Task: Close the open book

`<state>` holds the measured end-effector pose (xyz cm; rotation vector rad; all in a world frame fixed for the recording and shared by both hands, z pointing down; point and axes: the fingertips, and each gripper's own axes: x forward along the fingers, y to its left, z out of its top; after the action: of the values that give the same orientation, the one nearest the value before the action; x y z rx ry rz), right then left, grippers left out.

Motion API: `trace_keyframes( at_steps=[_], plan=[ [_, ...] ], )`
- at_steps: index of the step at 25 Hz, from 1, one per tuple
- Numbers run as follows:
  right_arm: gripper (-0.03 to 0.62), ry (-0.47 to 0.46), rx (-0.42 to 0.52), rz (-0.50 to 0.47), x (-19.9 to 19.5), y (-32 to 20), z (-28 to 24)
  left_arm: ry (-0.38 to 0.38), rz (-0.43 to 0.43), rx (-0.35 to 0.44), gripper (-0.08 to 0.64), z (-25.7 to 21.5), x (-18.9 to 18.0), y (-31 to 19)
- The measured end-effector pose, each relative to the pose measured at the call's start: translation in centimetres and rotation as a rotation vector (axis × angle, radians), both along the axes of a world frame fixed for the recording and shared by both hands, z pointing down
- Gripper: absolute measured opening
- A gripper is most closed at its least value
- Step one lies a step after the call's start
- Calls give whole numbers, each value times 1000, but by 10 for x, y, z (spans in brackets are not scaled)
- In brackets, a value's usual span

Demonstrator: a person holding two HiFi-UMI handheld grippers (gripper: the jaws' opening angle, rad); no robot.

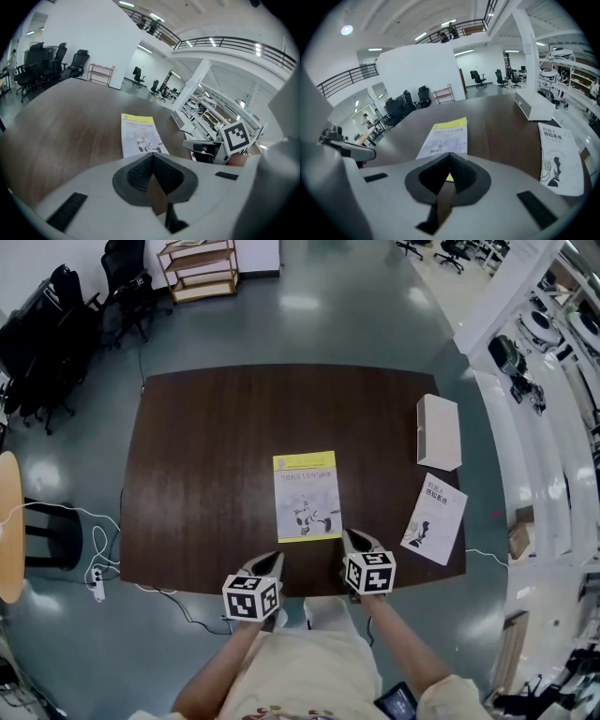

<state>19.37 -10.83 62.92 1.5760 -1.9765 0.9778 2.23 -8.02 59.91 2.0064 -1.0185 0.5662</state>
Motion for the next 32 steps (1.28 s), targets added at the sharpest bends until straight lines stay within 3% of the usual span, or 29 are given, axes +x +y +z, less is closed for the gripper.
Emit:
trace_keyframes(
  at_steps=[5, 13, 22, 32],
  plan=[
    [6, -28, 124, 1, -33, 28, -53, 7, 10, 113, 5, -33, -11, 11],
    [5, 23, 276, 54, -83, 77, -118, 3, 44, 290, 5, -89, -29, 40],
    [5, 48, 356, 24, -113, 99, -151, 26, 68, 332, 5, -111, -35, 51],
    [5, 59, 351, 20, -119, 108, -151, 23, 93, 343, 5, -116, -33, 58]
  ],
)
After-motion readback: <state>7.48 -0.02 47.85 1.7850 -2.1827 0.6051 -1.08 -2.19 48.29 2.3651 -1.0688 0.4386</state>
